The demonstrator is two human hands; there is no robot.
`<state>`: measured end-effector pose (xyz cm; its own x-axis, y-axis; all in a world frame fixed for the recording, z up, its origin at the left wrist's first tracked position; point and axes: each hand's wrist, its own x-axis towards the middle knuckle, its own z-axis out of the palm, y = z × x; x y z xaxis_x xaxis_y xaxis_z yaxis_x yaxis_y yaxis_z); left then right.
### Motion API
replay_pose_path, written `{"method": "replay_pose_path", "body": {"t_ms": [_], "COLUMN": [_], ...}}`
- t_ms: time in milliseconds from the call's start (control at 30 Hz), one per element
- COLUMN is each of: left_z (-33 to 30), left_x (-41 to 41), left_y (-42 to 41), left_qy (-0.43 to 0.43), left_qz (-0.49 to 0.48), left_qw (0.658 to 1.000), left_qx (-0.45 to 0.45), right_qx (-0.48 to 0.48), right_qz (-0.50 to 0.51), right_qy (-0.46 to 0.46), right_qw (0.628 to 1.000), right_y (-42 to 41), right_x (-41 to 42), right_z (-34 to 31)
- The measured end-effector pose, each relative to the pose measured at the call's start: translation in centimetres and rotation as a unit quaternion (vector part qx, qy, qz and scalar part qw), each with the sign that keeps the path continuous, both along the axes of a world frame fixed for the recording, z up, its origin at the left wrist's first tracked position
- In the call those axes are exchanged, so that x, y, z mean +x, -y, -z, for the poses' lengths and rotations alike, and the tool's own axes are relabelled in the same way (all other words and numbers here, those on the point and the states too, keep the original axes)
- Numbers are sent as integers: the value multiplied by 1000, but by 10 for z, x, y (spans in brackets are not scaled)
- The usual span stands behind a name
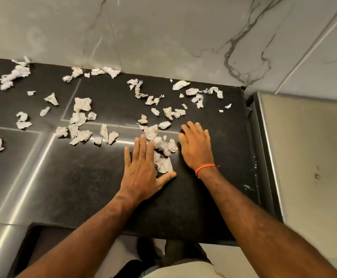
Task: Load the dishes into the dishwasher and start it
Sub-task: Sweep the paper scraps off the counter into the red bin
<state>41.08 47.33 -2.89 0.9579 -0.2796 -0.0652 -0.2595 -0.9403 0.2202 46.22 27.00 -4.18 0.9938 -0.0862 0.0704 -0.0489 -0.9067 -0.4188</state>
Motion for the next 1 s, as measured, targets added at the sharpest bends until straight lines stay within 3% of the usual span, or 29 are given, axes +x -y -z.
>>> {"method": "replay_pose_path", "body": {"t_ms": [100,267,333,467,533,633,733,833,900,967,1000], "left_z": [-5,-16,-15,-11,-13,-13,-9,-12,-16,-20,-21], "left_x": [23,65,83,109,118,126,132,138,139,140,139], "left_y": [18,64,79,86,83,83,84,78,71,62,58], "left_qy": [26,12,-13,-25,-9,28,35,9,28,26,13], "left_qz": [-17,32,60,67,33,87,160,14,-28,34,81], "left_qw": [999,999,998,993,996,994,980,991,992,993,990], "left_qx": [-23,-2,27,90,87,65,115,133,122,106,113], "right_qx": [-29,-71,-85,-83,-88,-55,-61,-14,0,-7,-27], "right_qz": [107,201,177,-41,24,165,31,-131,-92,-16,-30], "right_qy": [51,-73,-95,10,77,-17,-23,17,49,24,4], "right_qw": [993,974,976,996,993,985,997,991,995,1000,999], "right_y": [25,64,66,70,89,125,113,78,67,58,50], "right_x": [22,78,92,97,104,131,152,158,169,185,192], "right_z": [7,5,5,3,3,3,2,3,4,3,2]}}
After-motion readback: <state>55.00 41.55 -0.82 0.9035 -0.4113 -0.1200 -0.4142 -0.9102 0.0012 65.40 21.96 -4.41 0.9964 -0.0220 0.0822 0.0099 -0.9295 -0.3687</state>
